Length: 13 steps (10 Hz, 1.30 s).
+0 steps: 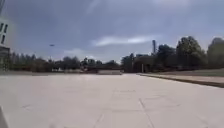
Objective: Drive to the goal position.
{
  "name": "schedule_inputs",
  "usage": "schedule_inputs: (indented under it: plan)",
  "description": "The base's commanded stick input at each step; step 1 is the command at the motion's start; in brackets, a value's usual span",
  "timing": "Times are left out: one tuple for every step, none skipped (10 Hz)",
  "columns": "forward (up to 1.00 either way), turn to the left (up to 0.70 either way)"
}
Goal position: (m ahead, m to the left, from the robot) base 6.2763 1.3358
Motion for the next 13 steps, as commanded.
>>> schedule_inputs:
  plan:
    - [1.0,0.0]
    - [1.0,-0.04]
    - [1.0,-0.14]
    - [1.0,-0.03]
    - [1.0,0.0]
    - [1.0,0.0]
    - [1.0,0.0]
    - [1.0,0.0]
    - [1.0,0.0]
    - [1.0,0.0]
    - [1.0,0.0]
    - [1.0,0.0]
    - [1.0,0.0]
